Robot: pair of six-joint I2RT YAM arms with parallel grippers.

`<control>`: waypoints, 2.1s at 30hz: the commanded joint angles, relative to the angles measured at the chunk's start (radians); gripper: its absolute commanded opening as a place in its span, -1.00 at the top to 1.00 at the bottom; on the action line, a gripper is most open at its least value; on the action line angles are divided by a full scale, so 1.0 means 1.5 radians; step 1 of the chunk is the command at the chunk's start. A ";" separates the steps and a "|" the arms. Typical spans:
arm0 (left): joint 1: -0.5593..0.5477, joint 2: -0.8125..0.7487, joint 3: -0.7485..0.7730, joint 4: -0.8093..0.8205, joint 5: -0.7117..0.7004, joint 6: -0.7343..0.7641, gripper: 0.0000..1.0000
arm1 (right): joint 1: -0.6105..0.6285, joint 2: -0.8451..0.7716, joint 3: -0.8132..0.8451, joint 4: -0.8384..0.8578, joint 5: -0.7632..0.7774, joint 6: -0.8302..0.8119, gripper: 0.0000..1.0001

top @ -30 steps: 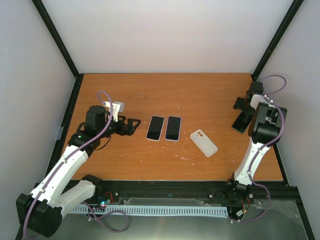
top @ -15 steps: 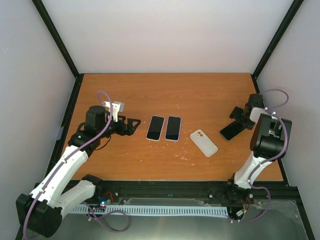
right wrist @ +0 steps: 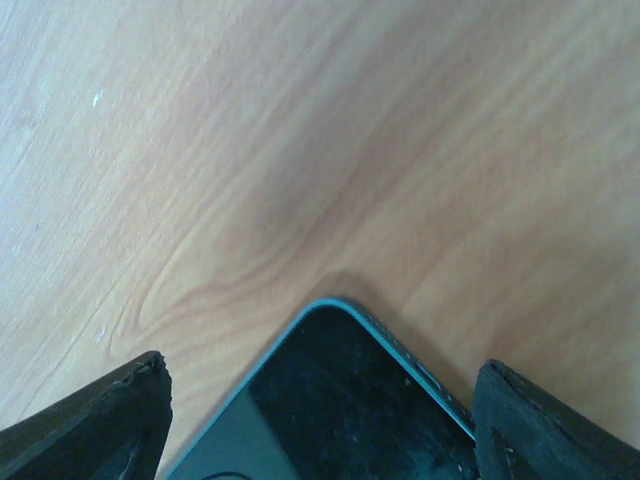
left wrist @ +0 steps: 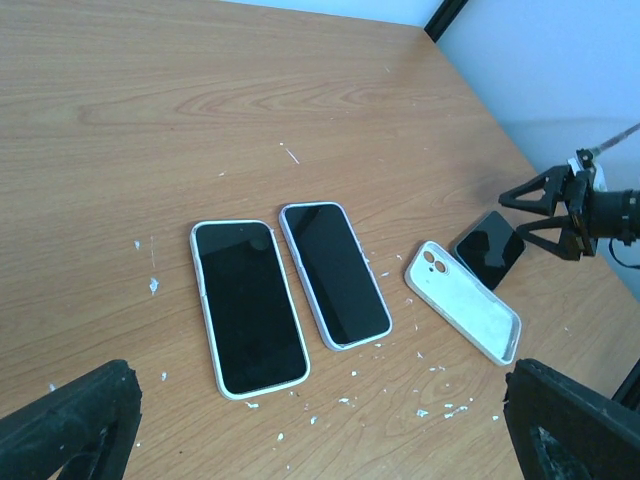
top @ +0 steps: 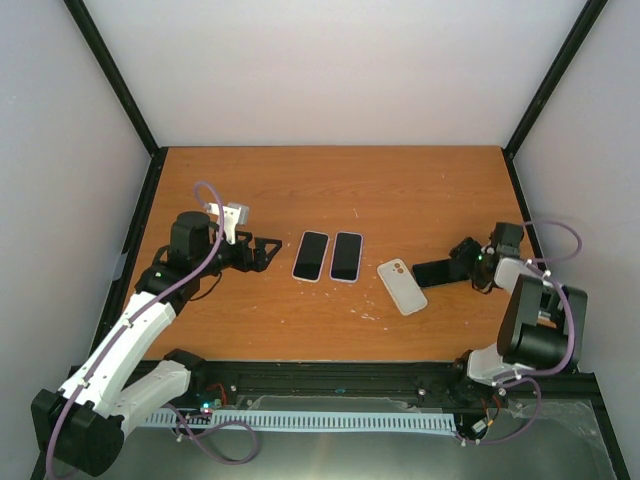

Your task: Put the phone into the phone case

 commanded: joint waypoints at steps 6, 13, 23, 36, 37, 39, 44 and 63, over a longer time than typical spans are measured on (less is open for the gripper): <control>0.002 -0.011 0.005 0.007 0.013 0.010 -0.99 | 0.097 -0.119 -0.174 -0.042 -0.066 0.128 -0.61; 0.002 -0.011 0.004 0.006 0.014 0.010 -0.99 | 0.228 -0.153 -0.174 -0.047 -0.060 0.188 -0.62; 0.002 -0.010 0.003 0.007 0.017 0.009 -0.99 | 0.280 -0.271 -0.102 -0.144 -0.007 0.054 -0.60; 0.002 -0.011 0.004 0.008 0.019 0.008 -0.99 | 0.426 -0.211 0.083 -0.195 -0.001 -0.461 -0.50; 0.002 -0.010 0.004 0.007 0.019 0.008 -0.99 | 0.445 -0.194 0.105 -0.211 0.037 -0.494 -0.52; 0.002 -0.012 0.005 0.006 0.016 0.008 -0.99 | 0.463 -0.151 0.148 -0.259 0.062 -0.562 -0.55; 0.002 -0.023 0.003 0.008 0.016 0.008 -0.99 | 0.474 -0.079 0.185 -0.356 0.120 -0.680 -0.62; 0.002 -0.027 0.003 0.007 0.010 0.006 -0.99 | 0.494 0.025 0.147 -0.345 0.168 -0.734 -0.67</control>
